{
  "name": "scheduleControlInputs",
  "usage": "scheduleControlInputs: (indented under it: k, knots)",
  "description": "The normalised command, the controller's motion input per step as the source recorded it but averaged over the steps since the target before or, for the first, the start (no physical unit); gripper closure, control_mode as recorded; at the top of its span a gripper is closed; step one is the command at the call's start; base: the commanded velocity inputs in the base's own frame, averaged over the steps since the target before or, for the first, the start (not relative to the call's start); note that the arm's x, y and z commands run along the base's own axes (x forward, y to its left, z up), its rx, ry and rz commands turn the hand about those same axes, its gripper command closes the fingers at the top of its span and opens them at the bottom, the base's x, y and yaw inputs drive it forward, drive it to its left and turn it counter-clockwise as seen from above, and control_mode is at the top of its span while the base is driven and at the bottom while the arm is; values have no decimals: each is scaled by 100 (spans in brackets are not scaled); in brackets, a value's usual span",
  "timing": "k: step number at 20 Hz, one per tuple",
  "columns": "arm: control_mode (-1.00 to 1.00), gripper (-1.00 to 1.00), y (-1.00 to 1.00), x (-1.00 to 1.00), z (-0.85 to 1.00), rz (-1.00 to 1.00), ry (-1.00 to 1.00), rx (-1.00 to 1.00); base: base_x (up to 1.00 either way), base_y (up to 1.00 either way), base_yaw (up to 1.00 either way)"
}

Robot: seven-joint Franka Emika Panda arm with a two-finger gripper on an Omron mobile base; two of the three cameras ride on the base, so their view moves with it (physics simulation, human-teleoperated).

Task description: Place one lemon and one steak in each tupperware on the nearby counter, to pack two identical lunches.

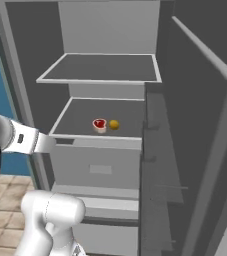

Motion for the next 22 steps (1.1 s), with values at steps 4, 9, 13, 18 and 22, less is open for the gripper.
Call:
scheduleControlInputs:
  k: [4,9,13,18,22]
  knots:
    - [100,-100,0,0,0,0,0,0,10,-37,8]
    - [100,-100,0,0,0,0,0,0,30,-6,10]
    - [-100,-100,0,8,-7,3,2,0,23,0,9]
    - [-100,-100,-8,25,-38,12,1,0,0,0,0]
    - [-100,-100,-4,28,-42,11,0,0,0,0,0]
